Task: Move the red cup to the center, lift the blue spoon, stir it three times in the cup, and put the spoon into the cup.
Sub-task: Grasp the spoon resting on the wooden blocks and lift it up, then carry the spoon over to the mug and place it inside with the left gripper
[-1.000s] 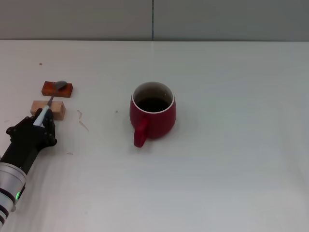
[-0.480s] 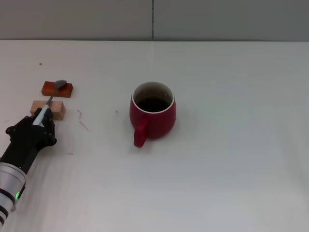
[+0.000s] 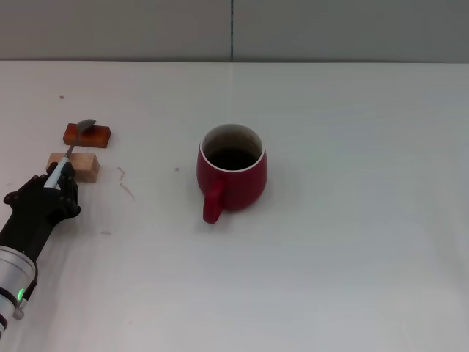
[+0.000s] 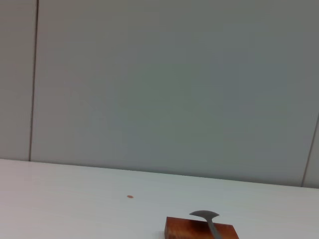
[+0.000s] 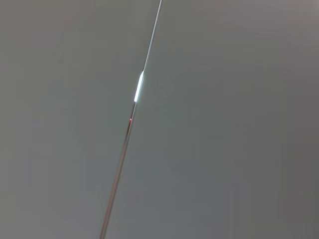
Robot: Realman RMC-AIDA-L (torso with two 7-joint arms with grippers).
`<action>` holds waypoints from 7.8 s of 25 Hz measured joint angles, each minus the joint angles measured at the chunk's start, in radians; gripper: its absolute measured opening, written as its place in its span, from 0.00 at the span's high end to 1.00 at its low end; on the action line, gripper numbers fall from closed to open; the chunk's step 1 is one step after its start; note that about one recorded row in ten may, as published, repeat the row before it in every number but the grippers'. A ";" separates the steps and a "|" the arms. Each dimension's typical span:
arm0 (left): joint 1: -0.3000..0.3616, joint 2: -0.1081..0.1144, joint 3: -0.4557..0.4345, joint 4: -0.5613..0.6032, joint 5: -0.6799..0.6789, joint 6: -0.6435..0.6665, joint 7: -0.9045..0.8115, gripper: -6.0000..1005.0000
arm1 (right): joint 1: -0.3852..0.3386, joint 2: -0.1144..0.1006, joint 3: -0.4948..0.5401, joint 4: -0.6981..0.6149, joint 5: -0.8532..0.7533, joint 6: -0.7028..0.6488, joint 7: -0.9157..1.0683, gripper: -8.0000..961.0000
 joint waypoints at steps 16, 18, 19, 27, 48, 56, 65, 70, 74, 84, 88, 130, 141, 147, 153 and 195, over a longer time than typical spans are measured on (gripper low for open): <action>0.025 0.006 0.113 0.084 0.002 0.110 -0.324 0.83 | 0.000 0.001 0.000 0.001 0.000 0.000 0.000 0.29; 0.036 0.007 0.179 0.141 0.002 0.115 -0.424 0.83 | 0.000 0.001 0.003 0.001 0.000 0.000 0.000 0.29; 0.042 0.007 0.214 0.173 0.002 0.118 -0.480 0.83 | 0.000 0.001 0.006 0.001 0.000 0.000 0.000 0.29; 0.121 0.020 0.432 0.473 0.002 0.158 -0.872 0.83 | 0.000 0.000 0.012 0.001 0.000 0.001 0.000 0.29; 0.124 0.105 0.442 1.045 0.508 0.272 -1.299 0.83 | -0.005 0.001 0.012 0.003 0.000 0.001 0.000 0.29; 0.105 0.048 0.328 1.192 0.737 0.220 -1.371 0.83 | -0.018 0.003 0.012 0.004 0.000 0.001 0.000 0.29; 0.066 0.022 0.308 1.212 0.807 0.196 -1.380 0.84 | -0.038 0.005 0.013 0.016 0.000 -0.005 0.000 0.29; 0.066 0.016 0.307 1.213 0.802 0.183 -1.372 0.85 | -0.042 0.005 0.014 0.017 0.000 -0.007 0.000 0.29; 0.066 0.014 0.307 1.211 0.800 0.179 -1.371 0.85 | -0.043 0.005 0.014 0.018 0.000 -0.008 0.000 0.29; 0.054 0.012 0.306 1.207 0.797 0.170 -1.370 0.85 | -0.045 0.005 0.014 0.022 0.000 -0.008 0.000 0.29; 0.051 0.011 0.306 1.207 0.792 0.167 -1.370 0.85 | -0.048 0.005 0.015 0.024 0.000 -0.008 0.000 0.29; -0.016 0.003 0.496 1.103 0.467 0.019 -1.172 0.85 | -0.062 0.007 0.024 0.038 0.000 -0.009 -0.001 0.29; 0.000 0.002 0.583 1.064 0.368 -0.060 -1.036 0.85 | -0.065 0.007 0.025 0.038 0.000 -0.009 -0.002 0.29; 0.015 0.002 0.640 1.032 0.285 -0.084 -0.950 0.85 | -0.064 0.006 0.025 0.038 0.000 -0.009 -0.002 0.29; 0.029 0.000 0.709 1.026 0.233 -0.126 -0.887 0.85 | -0.062 0.005 0.020 0.038 0.000 -0.009 -0.002 0.29; 0.034 0.000 0.803 0.990 0.143 -0.224 -0.778 0.85 | -0.058 0.006 0.017 0.038 -0.002 -0.007 -0.002 0.29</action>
